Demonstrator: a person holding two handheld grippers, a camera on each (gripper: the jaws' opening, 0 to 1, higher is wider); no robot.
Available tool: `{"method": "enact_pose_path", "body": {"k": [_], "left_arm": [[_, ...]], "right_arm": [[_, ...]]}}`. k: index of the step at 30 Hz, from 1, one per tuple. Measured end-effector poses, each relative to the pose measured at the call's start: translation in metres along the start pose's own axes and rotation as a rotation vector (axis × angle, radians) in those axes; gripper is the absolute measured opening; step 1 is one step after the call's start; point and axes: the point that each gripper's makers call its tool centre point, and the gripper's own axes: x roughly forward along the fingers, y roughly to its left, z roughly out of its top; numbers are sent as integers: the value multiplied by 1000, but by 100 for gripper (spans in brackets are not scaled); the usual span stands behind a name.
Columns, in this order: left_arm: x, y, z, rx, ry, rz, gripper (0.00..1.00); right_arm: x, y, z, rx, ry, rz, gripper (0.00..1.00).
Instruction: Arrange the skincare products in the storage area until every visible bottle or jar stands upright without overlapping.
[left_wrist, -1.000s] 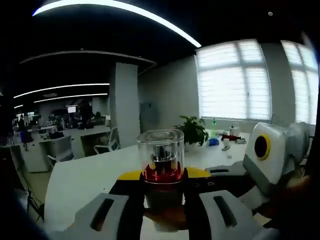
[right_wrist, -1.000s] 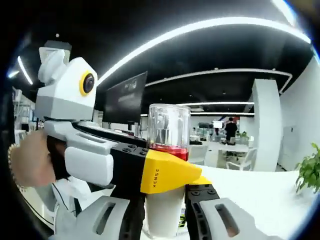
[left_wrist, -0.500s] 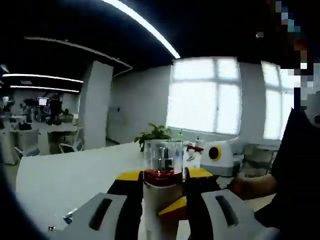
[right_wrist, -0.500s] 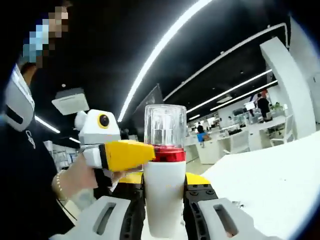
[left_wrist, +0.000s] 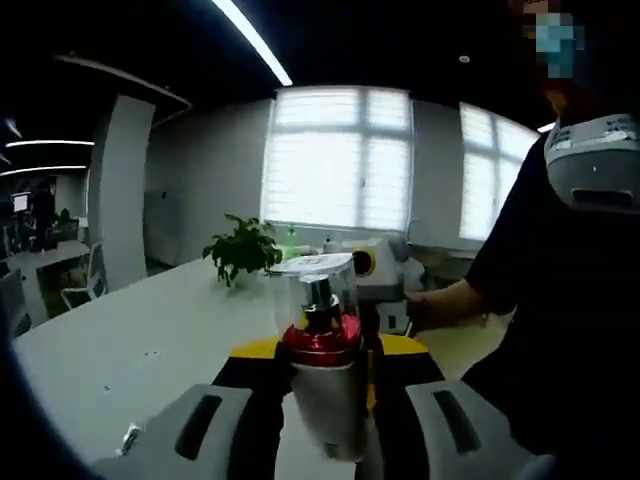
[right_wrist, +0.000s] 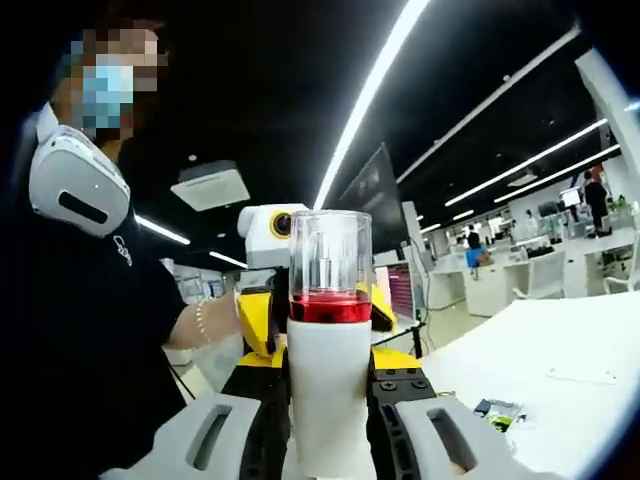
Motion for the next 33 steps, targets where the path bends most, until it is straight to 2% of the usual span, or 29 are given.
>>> {"method": "enact_pose_path", "body": {"k": [4, 8, 15, 20, 24, 32, 33], "left_arm": [[5, 1, -11, 19, 33, -2, 28], [17, 9, -37, 70, 102, 27, 27], [39, 18, -56, 31, 83, 28, 26], [59, 29, -73, 33, 95, 28, 26], [72, 42, -90, 22, 105, 7, 26], [100, 56, -121, 9, 147, -21, 26], [102, 58, -124, 9, 150, -21, 26]], "right_arm": [[-4, -8, -14, -52, 56, -5, 20], [-8, -21, -40, -157, 181, -40, 21], [-19, -32, -62, -130, 242, -82, 21], [-32, -53, -87, -136, 335, -147, 22], [-42, -79, -105, -129, 376, -177, 22], [-56, -107, -139, -134, 471, -217, 22], [-60, -117, -145, -127, 480, -222, 22]]}}
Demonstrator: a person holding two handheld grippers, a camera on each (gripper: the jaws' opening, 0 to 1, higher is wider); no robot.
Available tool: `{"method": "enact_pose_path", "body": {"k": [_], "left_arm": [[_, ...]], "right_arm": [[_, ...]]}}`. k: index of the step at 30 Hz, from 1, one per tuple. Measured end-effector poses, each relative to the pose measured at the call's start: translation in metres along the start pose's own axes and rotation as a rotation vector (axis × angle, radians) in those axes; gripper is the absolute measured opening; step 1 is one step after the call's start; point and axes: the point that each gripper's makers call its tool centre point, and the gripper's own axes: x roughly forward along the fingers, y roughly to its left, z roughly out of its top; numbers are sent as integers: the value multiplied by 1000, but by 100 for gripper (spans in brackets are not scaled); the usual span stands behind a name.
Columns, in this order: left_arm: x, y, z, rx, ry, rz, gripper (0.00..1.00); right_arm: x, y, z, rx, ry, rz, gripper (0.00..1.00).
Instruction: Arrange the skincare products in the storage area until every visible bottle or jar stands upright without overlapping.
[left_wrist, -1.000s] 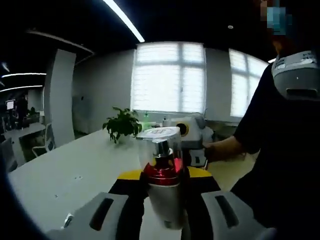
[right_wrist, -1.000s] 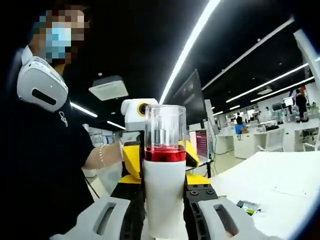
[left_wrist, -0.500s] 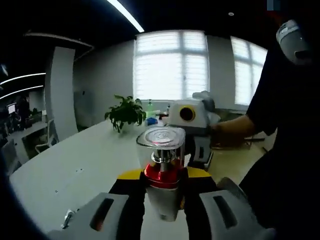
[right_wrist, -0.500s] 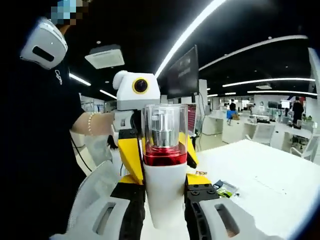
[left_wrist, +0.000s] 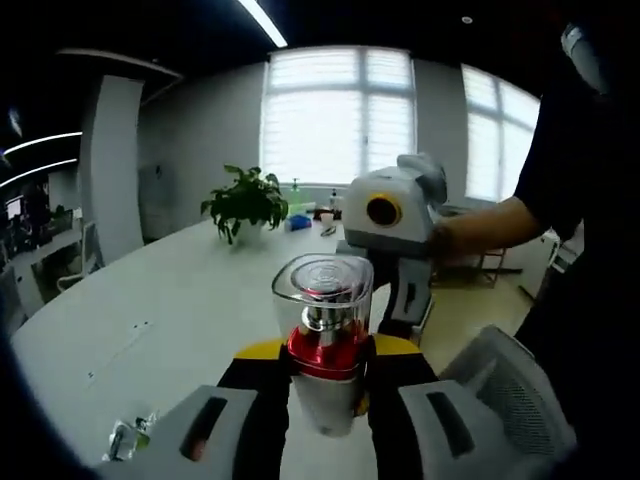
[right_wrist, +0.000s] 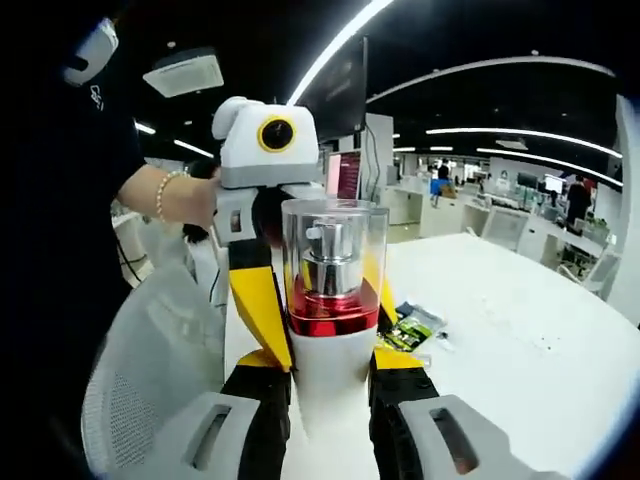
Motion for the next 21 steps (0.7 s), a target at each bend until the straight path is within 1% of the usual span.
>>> {"method": "enact_pose_path", "body": {"k": [3, 6, 7, 10, 13, 15, 19, 21], "left_arm": [[6, 9, -11, -3, 19, -10, 26], [15, 15, -21, 5, 41, -19, 26], [18, 16, -25, 11, 47, -23, 26], [27, 25, -38, 24, 72, -27, 26], [32, 36, -49, 16, 73, -33, 26], [35, 44, -56, 3, 62, -36, 26], [42, 50, -65, -6, 57, -42, 26], [45, 55, -70, -9, 55, -44, 26]], "right_arm": [[4, -9, -14, 0, 31, -9, 22], [9, -14, -26, -12, 81, -18, 22], [11, -18, -33, -19, 107, -20, 22], [17, -26, -45, -39, 157, -30, 22], [22, -40, -59, -43, 180, -38, 21], [24, -45, -63, -40, 190, -48, 21], [27, -49, -72, -43, 217, -59, 21], [29, -55, -79, -49, 232, -68, 21]]}}
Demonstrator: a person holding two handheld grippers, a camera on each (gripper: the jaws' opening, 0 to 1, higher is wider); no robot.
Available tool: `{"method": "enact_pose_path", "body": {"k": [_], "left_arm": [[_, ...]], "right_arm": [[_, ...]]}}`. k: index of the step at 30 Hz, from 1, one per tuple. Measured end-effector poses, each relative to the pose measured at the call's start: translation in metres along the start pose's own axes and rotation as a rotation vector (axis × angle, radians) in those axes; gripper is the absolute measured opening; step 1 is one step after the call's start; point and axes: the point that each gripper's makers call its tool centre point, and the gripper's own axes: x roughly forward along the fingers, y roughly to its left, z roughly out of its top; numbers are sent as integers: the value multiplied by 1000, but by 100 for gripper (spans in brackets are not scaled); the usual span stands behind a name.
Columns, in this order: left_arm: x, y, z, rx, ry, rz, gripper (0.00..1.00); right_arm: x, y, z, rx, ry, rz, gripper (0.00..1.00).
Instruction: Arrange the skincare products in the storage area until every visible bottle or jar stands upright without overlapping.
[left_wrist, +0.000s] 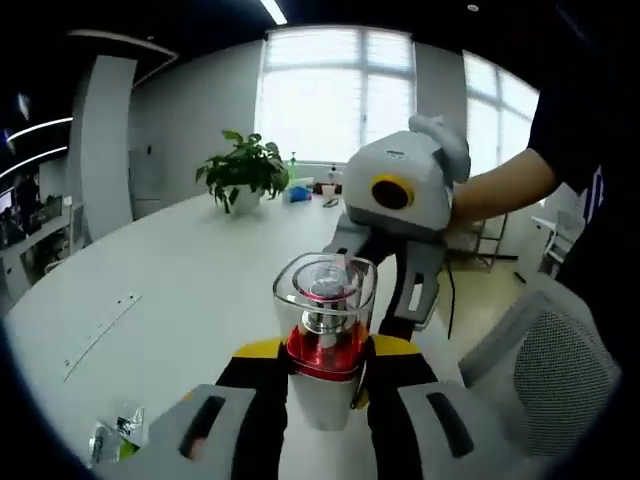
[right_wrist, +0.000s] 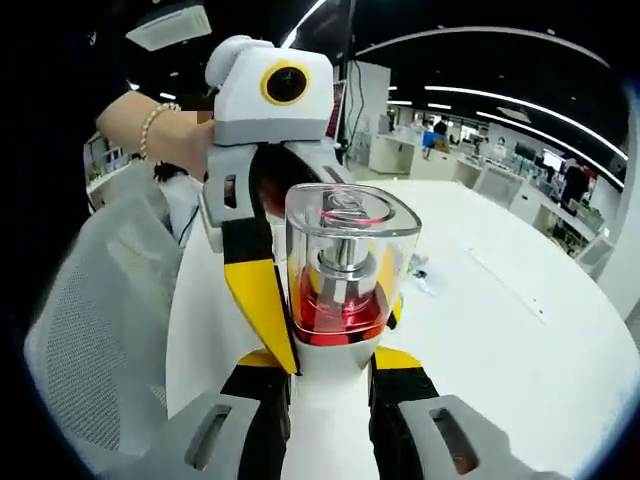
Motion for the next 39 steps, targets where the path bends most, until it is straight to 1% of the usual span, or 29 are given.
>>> {"method": "enact_pose_path", "body": {"k": [5, 10, 11, 12, 15, 18, 21, 27, 28, 29, 31, 33, 35, 37, 39], "left_arm": [[11, 10, -11, 9, -5, -3, 25], [20, 16, -22, 8, 26, -6, 25], [20, 18, -19, 11, 8, -5, 25], [20, 17, -18, 7, 14, -3, 25], [22, 18, -17, 29, 21, -6, 26], [23, 22, -17, 28, 15, -5, 26], [23, 23, -18, -1, 10, 4, 26], [23, 23, -18, -21, 11, 7, 26], [22, 23, -19, -30, 12, 8, 26], [22, 24, -20, -72, 18, 11, 26], [22, 23, -19, -61, 16, 13, 26], [22, 22, -20, -86, 15, 16, 25], [21, 21, -16, -89, -4, 14, 26], [20, 20, -14, -94, 0, 24, 29], [18, 20, -14, -92, 8, 29, 32]], "right_arm": [[7, -10, -15, -22, 42, -19, 21], [13, -16, -26, -25, 59, -35, 21], [12, -19, -25, -20, 50, -50, 21], [12, -20, -25, -2, 45, -52, 21], [12, -22, -25, -5, 38, -61, 21], [12, -25, -25, -8, 33, -66, 22], [12, -25, -24, -7, 35, -71, 22], [13, -24, -24, -2, 36, -75, 22], [13, -24, -24, 5, 37, -75, 22], [14, -24, -24, 12, 36, -75, 23], [14, -24, -24, 31, 31, -77, 23], [14, -24, -24, 42, 27, -76, 24], [14, -25, -22, 52, 16, -83, 24], [13, -25, -20, 57, 11, -91, 27], [13, -25, -21, 64, 13, -95, 32]]}}
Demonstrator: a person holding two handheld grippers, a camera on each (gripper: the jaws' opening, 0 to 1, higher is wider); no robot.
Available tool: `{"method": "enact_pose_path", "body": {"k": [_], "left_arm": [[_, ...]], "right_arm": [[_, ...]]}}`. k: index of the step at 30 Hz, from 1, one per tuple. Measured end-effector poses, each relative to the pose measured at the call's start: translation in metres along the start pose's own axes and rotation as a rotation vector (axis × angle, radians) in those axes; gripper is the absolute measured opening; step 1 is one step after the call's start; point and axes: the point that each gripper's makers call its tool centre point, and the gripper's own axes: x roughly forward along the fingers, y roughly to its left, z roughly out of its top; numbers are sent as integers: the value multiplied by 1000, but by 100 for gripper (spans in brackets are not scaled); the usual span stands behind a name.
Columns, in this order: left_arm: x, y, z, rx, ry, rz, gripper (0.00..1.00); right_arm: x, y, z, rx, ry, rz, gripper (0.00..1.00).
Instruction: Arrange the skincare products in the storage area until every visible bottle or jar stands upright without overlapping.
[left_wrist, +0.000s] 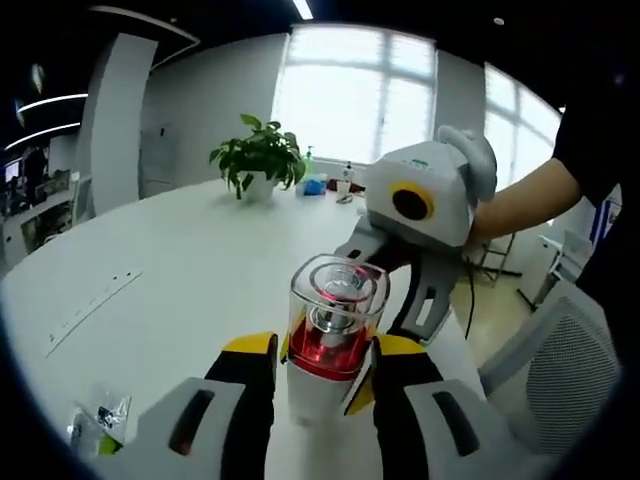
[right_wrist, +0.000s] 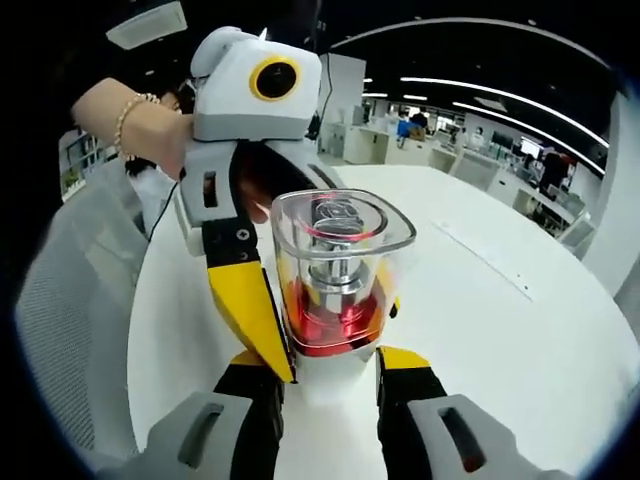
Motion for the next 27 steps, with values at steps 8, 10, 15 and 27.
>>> {"method": "enact_pose_path", "body": {"k": [8, 10, 15, 27], "left_arm": [[-15, 1, -10, -31, 39, 48, 45], [-18, 4, -13, -37, 49, 64, 51], [-38, 7, -18, -86, 45, 115, 56], [-85, 0, -24, -202, -10, 228, 63]], "right_arm": [[-7, 0, -4, 12, 20, -36, 40], [-10, 0, -4, 19, 18, -39, 40], [-15, -3, -6, 54, 5, -77, 49], [-35, 15, 0, 129, -50, -130, 67]]}}
